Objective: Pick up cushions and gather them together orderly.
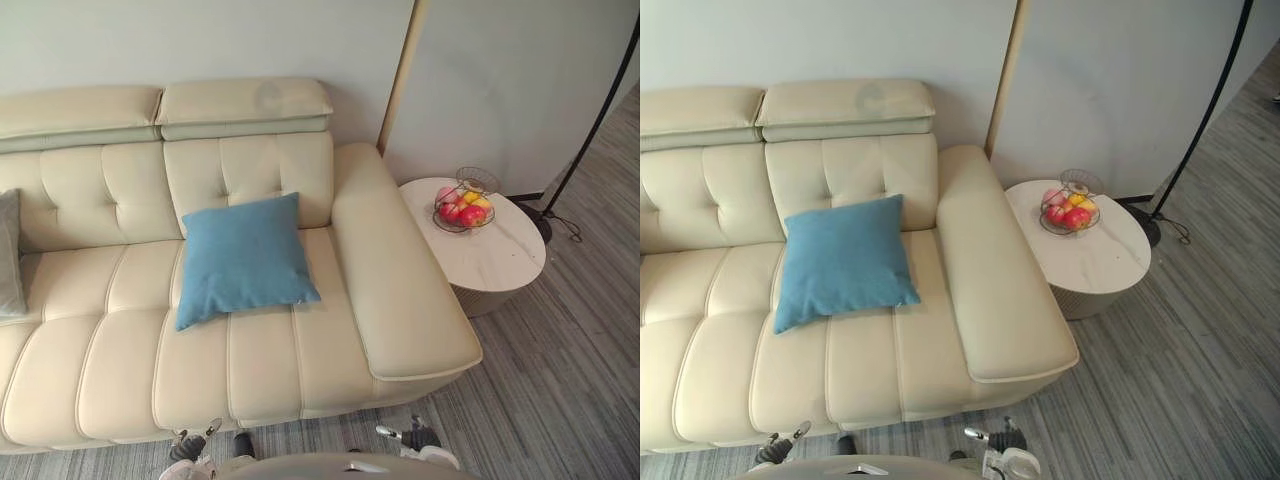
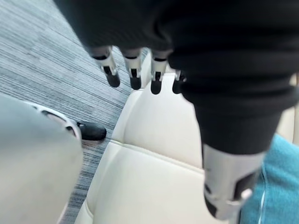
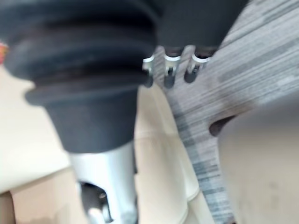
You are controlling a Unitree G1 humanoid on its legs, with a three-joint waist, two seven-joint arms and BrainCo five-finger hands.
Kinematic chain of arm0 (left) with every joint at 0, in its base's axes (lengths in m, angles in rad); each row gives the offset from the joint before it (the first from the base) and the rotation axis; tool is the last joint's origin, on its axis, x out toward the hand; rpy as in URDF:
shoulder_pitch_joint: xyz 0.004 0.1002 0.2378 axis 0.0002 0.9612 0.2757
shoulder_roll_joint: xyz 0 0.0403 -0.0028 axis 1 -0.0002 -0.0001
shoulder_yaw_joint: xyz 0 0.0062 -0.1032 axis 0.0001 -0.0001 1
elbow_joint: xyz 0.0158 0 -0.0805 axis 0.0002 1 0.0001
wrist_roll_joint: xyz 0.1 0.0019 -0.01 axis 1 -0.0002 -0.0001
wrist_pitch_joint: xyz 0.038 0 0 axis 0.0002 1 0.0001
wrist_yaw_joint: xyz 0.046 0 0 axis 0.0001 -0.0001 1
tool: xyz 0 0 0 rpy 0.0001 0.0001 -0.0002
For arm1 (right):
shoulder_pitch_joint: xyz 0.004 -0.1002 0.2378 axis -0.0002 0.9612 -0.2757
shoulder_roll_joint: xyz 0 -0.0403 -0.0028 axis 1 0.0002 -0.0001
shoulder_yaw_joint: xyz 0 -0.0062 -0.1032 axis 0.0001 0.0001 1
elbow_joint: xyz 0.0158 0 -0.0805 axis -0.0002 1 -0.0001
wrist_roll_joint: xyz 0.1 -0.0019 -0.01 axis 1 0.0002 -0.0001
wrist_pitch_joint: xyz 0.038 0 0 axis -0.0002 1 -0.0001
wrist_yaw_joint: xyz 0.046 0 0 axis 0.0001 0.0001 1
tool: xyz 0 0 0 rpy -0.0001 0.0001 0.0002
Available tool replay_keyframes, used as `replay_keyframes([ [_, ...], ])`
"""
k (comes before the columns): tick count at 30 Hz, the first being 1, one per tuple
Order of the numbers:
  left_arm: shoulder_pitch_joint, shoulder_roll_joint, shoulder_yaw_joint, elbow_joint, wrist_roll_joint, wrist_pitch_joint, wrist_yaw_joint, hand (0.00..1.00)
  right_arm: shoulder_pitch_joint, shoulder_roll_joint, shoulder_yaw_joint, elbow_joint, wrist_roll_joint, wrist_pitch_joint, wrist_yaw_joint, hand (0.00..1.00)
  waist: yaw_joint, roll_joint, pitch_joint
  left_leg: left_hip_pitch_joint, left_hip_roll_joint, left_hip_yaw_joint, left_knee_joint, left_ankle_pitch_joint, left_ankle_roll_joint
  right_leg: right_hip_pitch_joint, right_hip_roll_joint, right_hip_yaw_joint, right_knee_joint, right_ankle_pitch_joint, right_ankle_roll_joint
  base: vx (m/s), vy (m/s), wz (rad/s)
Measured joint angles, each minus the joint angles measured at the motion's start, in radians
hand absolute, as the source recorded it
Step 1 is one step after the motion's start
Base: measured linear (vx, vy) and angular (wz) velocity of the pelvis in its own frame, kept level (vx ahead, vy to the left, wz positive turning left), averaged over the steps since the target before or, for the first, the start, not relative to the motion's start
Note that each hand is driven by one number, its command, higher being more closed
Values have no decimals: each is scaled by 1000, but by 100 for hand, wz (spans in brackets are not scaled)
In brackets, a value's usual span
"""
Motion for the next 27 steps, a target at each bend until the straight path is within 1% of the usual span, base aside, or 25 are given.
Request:
replay_keyframes([
  [1,-2,1,0,5,0,0,0,0,-4,-5,-3,0,0,0,0,0,2,-1,0,6,0,11,0,-3,-2,0,1,13,-2,4,1,18,12,-34],
  [3,-13,4,0,18,-1,3,0,0,-24,-11,-11,11,0,0,0,0,-1,-10,8,7,-4,20,5,-8,-1,-8,1,41,-10,17,3,-7,17,-45],
  [4,-24,7,1,17,-27,3,0,0,-48,-10,-25,32,0,1,-1,0,6,-9,29,23,-5,44,5,-15,0,-15,3,71,-5,28,2,-47,26,-66],
  [5,-30,11,1,16,-51,3,2,0,-62,-7,-22,30,1,2,-2,0,14,-23,44,22,-6,59,6,-22,6,-30,5,89,1,36,5,-64,25,-74],
  [7,-57,27,3,9,-80,3,8,0,-78,1,-19,30,4,2,-2,0,18,-35,68,-4,-15,36,46,-49,28,-63,7,79,33,63,-15,-91,9,-51],
  [8,-65,29,9,-15,-90,4,20,0,-83,-1,-4,28,12,-1,-3,0,29,-24,84,-58,11,7,92,-57,54,-75,10,44,21,93,-30,-156,0,-26],
  [9,-75,32,10,-37,-101,3,24,0,-84,4,-1,28,19,0,-4,0,22,-15,96,-80,24,4,115,-56,56,-116,1,-49,179,5,-46,-149,-14,4],
  [10,-75,35,5,-56,-101,2,24,0,-69,9,-2,30,21,6,-5,0,20,-18,96,-84,23,-12,119,-49,56,-140,-12,-95,341,-67,-46,-107,-62,53],
  [11,-75,45,0,-77,-101,-2,23,0,-55,12,-9,30,38,9,-18,0,25,-18,96,-83,23,-38,116,-34,56,-135,-41,-148,556,-136,-42,-74,-87,55],
  [12,-73,47,0,-83,-101,-3,23,0,-51,11,-8,31,39,9,-21,0,25,-18,97,-86,22,-47,115,-27,53,-124,-52,-159,599,-149,-41,-111,-131,53],
  [13,-70,52,-1,-90,-101,-8,24,0,-58,12,1,32,39,9,-27,0,37,-26,92,-98,15,-58,116,-2,47,-81,-76,-162,607,-150,-26,-78,-113,28],
  [14,-69,54,-1,-95,-101,-9,24,0,-69,13,4,33,39,9,-28,0,43,-32,89,-113,10,-61,118,13,38,-61,-83,-159,556,-168,-14,-119,-183,18],
  [15,-69,53,-5,-96,-101,-10,25,0,-88,5,9,36,38,10,-37,0,51,-36,85,-147,13,-66,120,40,32,-34,-66,-176,443,-212,-2,-167,-201,-9],
  [16,-68,41,-15,-95,-101,-9,24,0,-107,-5,13,32,37,10,-39,0,62,-15,87,-173,26,-63,116,59,38,-29,-52,-190,374,-222,-2,-259,-245,-23],
  [17,-66,13,-46,-88,-101,-9,24,0,-140,-22,18,29,37,9,-41,0,66,21,107,-204,45,-67,114,85,39,5,-23,-215,266,-229,0,-314,-199,-10],
  [18,-62,-8,-70,-75,-101,-7,24,0,-152,-35,18,29,37,10,-42,0,61,55,127,-214,59,-78,111,109,35,19,-6,-232,235,-225,-5,-292,-139,12],
  [20,-60,-37,-128,-75,-99,-8,22,0,-133,-54,17,29,37,11,-49,0,52,81,136,-205,71,-81,88,147,33,30,8,-272,243,-221,-13,-312,-65,48],
  [21,-51,-34,-146,-90,-99,-9,22,0,-123,-57,19,28,37,12,-57,0,55,95,131,-196,80,-85,70,132,13,27,23,-290,261,-224,-22,-320,-38,48],
  [22,-53,-26,-163,-94,-98,-8,21,0,-114,-48,14,27,39,12,-64,0,46,74,138,-202,68,-78,67,33,-21,24,2,-302,252,-219,-40,-226,-14,27],
  [23,-55,-15,-165,-100,-96,-9,21,0,-118,-35,13,27,39,11,-67,0,45,44,144,-209,56,-72,76,-5,-17,18,-19,-304,242,-219,-51,-184,14,9],
  [24,-58,11,-164,-110,-96,-10,20,0,-118,-18,0,27,41,10,-70,0,46,5,148,-230,14,-77,222,-26,25,-14,-73,-290,243,-200,-53,-172,20,-16],
  [25,-55,6,-155,-110,-96,-9,20,0,-114,-21,-4,26,42,10,-71,0,43,-8,153,-229,-2,-83,343,-48,37,-24,-89,-271,241,-187,-44,-205,67,-49],
  [26,-47,-9,-145,-107,-97,-9,22,0,-104,-28,-5,25,43,10,-75,0,41,10,149,-198,-16,-114,447,-159,26,-40,-82,-235,239,-175,-35,-136,65,-48],
  [27,-47,-14,-144,-102,-98,-9,22,0,-101,-29,-6,25,44,10,-77,0,40,23,151,-177,-18,-135,452,-205,15,-44,-73,-223,238,-171,-31,-129,183,-73],
])
